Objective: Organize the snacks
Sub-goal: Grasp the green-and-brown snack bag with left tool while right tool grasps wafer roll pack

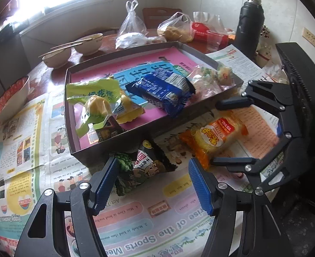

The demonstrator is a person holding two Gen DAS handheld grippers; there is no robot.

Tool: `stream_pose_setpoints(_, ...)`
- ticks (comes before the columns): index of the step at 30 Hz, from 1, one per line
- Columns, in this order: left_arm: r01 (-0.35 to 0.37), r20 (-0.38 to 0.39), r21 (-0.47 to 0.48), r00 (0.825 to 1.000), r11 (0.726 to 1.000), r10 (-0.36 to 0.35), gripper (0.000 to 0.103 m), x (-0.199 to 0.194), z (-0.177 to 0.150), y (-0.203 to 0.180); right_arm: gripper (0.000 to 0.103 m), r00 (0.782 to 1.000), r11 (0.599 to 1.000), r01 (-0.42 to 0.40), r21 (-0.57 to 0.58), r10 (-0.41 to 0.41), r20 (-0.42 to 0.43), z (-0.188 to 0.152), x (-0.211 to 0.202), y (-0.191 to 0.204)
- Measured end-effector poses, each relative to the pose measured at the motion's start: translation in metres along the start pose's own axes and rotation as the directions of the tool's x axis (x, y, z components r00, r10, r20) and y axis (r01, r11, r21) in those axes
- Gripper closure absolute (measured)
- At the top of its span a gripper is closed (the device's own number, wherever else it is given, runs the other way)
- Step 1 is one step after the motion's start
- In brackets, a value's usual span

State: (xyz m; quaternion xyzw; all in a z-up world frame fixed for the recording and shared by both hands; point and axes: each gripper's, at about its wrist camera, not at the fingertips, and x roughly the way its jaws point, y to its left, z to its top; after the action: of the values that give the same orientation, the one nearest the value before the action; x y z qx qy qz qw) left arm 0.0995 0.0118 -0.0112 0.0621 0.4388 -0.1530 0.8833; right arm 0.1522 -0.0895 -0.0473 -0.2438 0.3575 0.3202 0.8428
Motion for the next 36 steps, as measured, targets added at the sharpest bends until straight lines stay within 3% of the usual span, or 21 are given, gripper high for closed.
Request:
stream_pose_setpoints(4, 0.007, -0.009, -0.018, 1.0, 1.0, -0.007, 0.034, 0.005, -0.001, 0.004, 0.043, 0.999, 0.998, -0.054, 0.026, 0.054, 0.001, -0.003, -0.002, 0.002)
stream_pose_setpoints(18, 0.033, -0.004, -0.038, 0.999, 0.999, -0.034, 0.033, 0.012, -0.005, 0.011, 0.047, 0.992, 0.989, -0.123, 0.076, 0.122, 0.024, 0.004, 0.004, 0.009)
stream_pose_setpoints(22, 0.025, -0.027, -0.051, 0.999, 0.998, -0.027, 0.034, 0.022, -0.005, 0.011, 0.068, 0.994, 0.984, -0.11, 0.139, 0.108, 0.022, 0.001, -0.001, 0.001)
stream_pose_setpoints(26, 0.018, -0.015, -0.075, 1.0, 0.997, -0.019, 0.035, 0.026, -0.003, 0.01, 0.075, 0.994, 0.966, -0.112, 0.233, 0.11, 0.02, -0.004, -0.005, -0.012)
stream_pose_setpoints(30, 0.021, -0.002, -0.106, 1.0, 0.994, -0.021, 0.053, 0.025, -0.003, 0.011, 0.079, 0.986, 0.935, -0.166, 0.313, 0.158, 0.048, -0.009, -0.011, -0.024)
stream_pose_setpoints(36, 0.045, 0.015, -0.153, 0.999, 0.987, -0.043, 0.06, 0.013, -0.002, 0.014, 0.08, 0.98, 0.9, -0.198, 0.388, 0.176, 0.092, -0.012, -0.025, -0.038)
